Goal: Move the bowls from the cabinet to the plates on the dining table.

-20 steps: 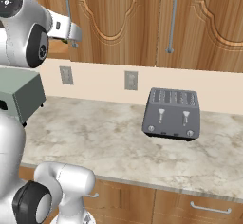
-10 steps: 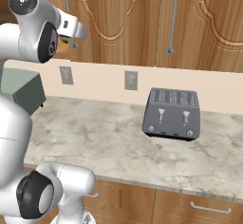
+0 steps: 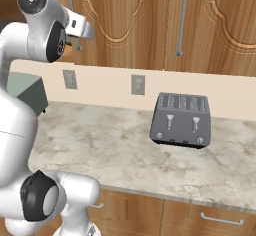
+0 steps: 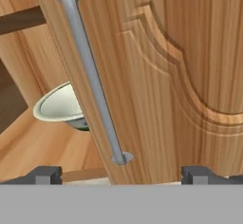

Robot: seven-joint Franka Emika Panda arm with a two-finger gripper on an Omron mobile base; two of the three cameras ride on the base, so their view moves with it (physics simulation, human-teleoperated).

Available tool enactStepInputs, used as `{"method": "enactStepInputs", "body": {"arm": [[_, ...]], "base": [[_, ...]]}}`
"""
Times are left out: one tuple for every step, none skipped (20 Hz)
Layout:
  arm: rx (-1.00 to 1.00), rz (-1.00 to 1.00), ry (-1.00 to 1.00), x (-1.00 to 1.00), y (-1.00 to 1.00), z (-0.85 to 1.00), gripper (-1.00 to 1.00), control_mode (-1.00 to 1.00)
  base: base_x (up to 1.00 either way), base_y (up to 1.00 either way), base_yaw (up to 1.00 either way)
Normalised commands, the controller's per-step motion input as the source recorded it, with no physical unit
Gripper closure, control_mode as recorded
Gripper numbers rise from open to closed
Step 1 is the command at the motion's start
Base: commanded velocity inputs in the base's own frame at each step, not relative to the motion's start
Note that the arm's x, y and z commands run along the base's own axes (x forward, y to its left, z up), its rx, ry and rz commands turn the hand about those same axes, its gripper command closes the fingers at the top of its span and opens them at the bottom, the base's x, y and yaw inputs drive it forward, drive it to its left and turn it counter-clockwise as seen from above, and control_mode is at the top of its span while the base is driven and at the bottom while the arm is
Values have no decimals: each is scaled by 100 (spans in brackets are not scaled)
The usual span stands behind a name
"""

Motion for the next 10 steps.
{"method": "enactStepInputs", "body": {"arm": [[0, 0, 0, 37, 0, 0, -100, -100], [0, 0, 0, 39, 0, 0, -100, -100], [0, 0, 0, 39, 0, 0, -100, -100], [0, 0, 0, 39, 0, 0, -100, -100], [0, 0, 0, 39, 0, 0, -100, -100], [0, 0, 0, 40, 0, 0, -100, -100], [0, 0, 0, 40, 0, 0, -100, -100], [0, 0, 0, 40, 0, 0, -100, -100], [0, 0, 0, 46, 0, 0, -100, -100], [0, 0, 0, 49, 0, 0, -100, -100]], "base": [[0, 0, 0], [0, 0, 0], [0, 0, 0], [0, 0, 0], [0, 0, 0], [0, 0, 0], [0, 0, 0], [0, 0, 0], [0, 0, 0], [0, 0, 0]]}}
